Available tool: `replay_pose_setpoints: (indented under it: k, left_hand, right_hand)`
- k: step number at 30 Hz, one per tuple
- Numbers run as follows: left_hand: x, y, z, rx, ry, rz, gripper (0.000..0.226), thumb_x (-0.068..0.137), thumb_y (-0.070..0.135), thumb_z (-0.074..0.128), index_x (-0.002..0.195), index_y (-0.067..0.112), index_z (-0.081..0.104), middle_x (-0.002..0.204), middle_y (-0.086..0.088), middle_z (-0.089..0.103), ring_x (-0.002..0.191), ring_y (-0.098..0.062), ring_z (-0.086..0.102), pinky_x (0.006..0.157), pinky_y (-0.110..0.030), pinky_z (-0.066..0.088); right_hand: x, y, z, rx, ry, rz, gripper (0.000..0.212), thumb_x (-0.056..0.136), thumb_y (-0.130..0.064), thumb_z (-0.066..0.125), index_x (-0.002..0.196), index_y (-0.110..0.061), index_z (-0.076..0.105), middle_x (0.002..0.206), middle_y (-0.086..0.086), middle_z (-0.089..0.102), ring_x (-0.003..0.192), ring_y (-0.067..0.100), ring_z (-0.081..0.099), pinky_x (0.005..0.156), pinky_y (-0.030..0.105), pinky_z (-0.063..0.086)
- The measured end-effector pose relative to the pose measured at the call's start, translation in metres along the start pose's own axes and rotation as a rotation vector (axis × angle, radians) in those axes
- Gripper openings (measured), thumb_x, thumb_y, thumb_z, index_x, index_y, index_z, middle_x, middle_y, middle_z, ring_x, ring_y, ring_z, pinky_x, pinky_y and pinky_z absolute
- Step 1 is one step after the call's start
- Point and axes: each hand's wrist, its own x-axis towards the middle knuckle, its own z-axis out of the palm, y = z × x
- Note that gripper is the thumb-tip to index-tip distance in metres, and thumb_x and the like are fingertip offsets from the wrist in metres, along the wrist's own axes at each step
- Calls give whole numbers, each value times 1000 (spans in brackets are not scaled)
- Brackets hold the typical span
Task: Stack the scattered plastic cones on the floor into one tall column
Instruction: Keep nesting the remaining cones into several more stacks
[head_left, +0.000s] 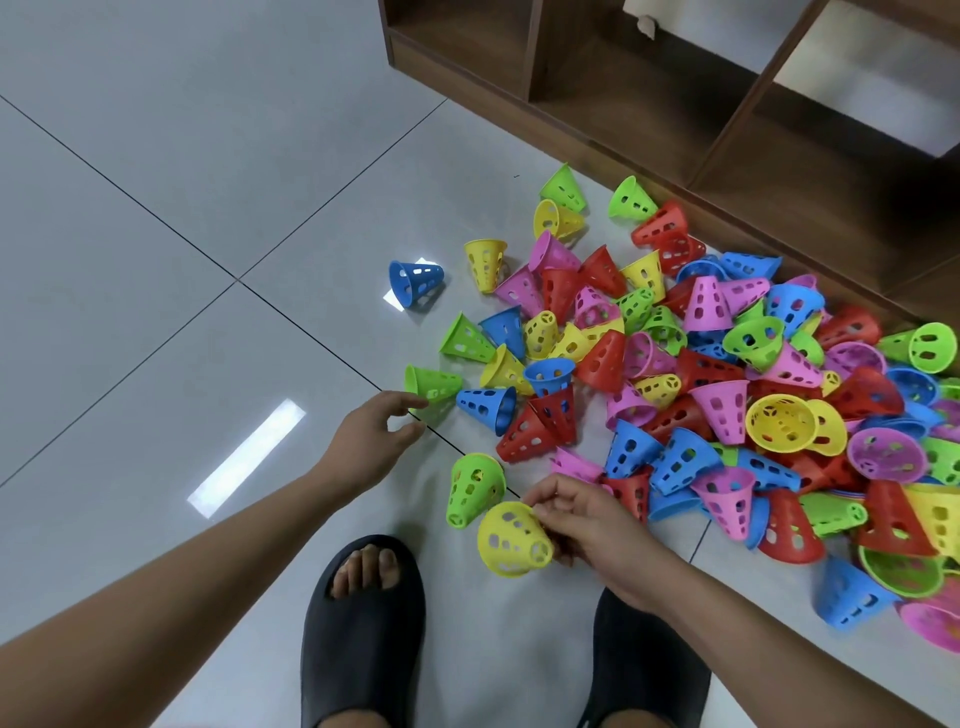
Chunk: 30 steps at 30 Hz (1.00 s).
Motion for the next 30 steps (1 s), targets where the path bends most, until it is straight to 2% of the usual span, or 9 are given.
replay_pose_setpoints:
  k: [3, 6, 10, 12, 15, 19, 23, 27, 30]
  left_hand:
    - [-7, -5, 1, -70, 60, -25, 21, 99, 30, 72, 117, 41, 74, 113, 22, 70, 90, 9, 62, 72, -24, 45]
    - [-18, -12, 1, -165, 112, -65, 17, 96, 28, 75, 107, 40, 78, 103, 15, 76, 71, 2, 62, 66, -25, 46]
    - [-34, -19, 5, -276, 153, -91, 12, 94, 19, 78, 98, 30, 81, 94, 13, 79, 82, 0, 69, 78, -27, 50]
    - [-41, -20, 7, -347, 146, -127, 10, 94, 17, 78, 96, 26, 82, 91, 9, 80, 75, -2, 65, 76, -29, 49]
    - [-47, -19, 6, -453, 163, -151, 11, 95, 11, 77, 93, 21, 81, 90, 1, 80, 74, -7, 63, 74, -31, 50]
    - [-51, -10, 2, -556, 173, -132, 13, 97, 6, 74, 103, 16, 76, 88, 2, 79, 77, -7, 69, 75, -34, 52]
    - [-50, -4, 0, -696, 82, -148, 18, 97, 10, 74, 113, 20, 75, 88, -6, 77, 86, -17, 69, 81, -38, 50]
    - [-51, 1, 3, -759, -54, -126, 27, 88, 25, 73, 114, 21, 79, 96, -7, 76, 86, -18, 66, 85, -40, 47]
    - [-52, 4, 8, -760, -114, -99, 25, 91, 25, 72, 114, 19, 80, 98, -5, 76, 88, -19, 63, 83, -38, 47]
  right_hand:
    - [4, 4, 13, -102, -39, -6, 11, 104, -3, 61, 109, -8, 69, 73, 7, 64, 65, 17, 62, 57, 27, 48]
    - [12, 3, 23, -111, -47, -19, 10, 104, -2, 61, 112, -4, 66, 75, 10, 68, 71, 20, 68, 64, 29, 54]
    - [25, -3, 28, -103, 34, -52, 10, 104, 1, 59, 110, -3, 66, 77, 11, 70, 71, 23, 71, 65, 30, 57]
    - [31, -6, 26, -91, 98, -61, 11, 104, 2, 57, 109, -2, 65, 78, 11, 72, 71, 24, 72, 64, 31, 58]
    - [36, -8, 22, -55, 166, -61, 9, 105, 2, 57, 110, -1, 63, 87, 21, 74, 75, 29, 76, 65, 30, 60]
    - [36, -9, 23, -3, 186, -27, 9, 104, 2, 57, 112, 0, 62, 98, 27, 74, 83, 33, 80, 69, 33, 63]
    - [38, -9, 26, 62, 222, 29, 16, 105, 2, 56, 119, -3, 61, 103, 20, 77, 88, 32, 80, 72, 35, 65]
    - [38, -12, 23, 125, 234, 53, 25, 104, 1, 56, 127, -9, 60, 106, 14, 80, 92, 32, 80, 70, 37, 66]
    - [34, -18, 15, 91, 257, 46, 26, 104, 1, 55, 126, -12, 62, 112, 10, 79, 87, 30, 80, 60, 33, 63]
